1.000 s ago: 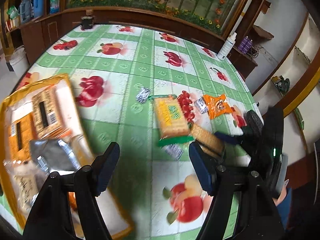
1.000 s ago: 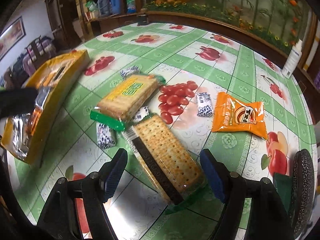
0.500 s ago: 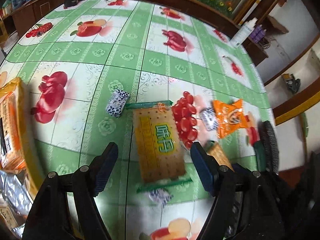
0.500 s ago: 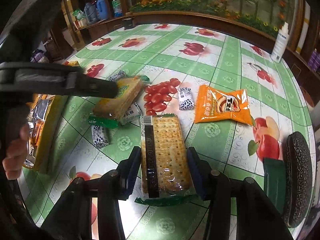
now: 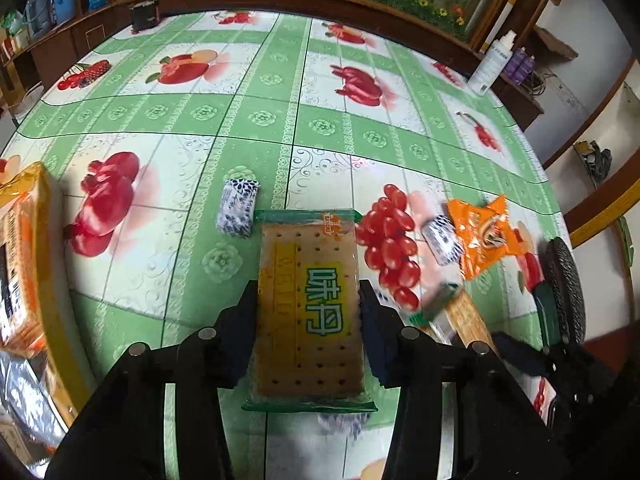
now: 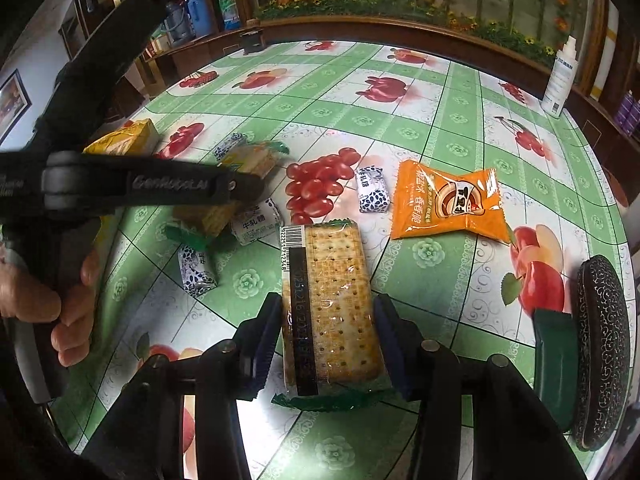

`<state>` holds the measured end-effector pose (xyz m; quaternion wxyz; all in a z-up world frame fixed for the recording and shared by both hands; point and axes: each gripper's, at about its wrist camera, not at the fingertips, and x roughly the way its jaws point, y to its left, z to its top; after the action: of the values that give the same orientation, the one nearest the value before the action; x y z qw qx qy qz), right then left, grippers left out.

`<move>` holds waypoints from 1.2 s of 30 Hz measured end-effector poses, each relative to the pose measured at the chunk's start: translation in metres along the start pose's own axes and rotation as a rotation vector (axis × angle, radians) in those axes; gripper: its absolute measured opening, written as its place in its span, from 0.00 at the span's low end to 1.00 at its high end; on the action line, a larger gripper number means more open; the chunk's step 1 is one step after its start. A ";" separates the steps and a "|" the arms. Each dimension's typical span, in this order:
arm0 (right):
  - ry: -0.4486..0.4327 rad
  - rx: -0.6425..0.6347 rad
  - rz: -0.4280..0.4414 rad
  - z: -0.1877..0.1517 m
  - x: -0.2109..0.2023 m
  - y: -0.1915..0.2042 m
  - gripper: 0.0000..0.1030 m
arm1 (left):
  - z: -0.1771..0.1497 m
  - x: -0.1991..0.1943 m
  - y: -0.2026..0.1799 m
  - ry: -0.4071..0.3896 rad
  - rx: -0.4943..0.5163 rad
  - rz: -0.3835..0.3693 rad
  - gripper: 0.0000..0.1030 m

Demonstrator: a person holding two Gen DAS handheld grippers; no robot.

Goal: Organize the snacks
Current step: 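Grasp the black-banded cracker pack with the right gripper while the left grasps the WEIDAN cracker pack, then carry both cracker packs over the yellow tray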

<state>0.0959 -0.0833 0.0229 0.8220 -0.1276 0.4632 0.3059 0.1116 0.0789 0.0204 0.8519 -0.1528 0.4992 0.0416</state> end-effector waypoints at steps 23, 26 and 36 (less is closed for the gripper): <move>-0.120 0.026 0.236 0.004 -0.031 0.044 0.46 | -0.088 -0.128 0.069 -0.242 -0.118 -0.107 0.43; -0.118 0.019 0.253 0.005 -0.033 0.056 0.46 | -0.093 -0.135 0.083 -0.261 -0.142 -0.098 0.43; -0.101 -0.021 0.319 0.015 -0.031 0.101 0.45 | -0.109 -0.150 0.129 -0.297 -0.221 -0.064 0.44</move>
<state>0.0316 -0.0094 0.0638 0.7838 -0.0457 0.4325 0.4433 -0.0830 0.1810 0.0720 0.8952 -0.2534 0.3551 0.0912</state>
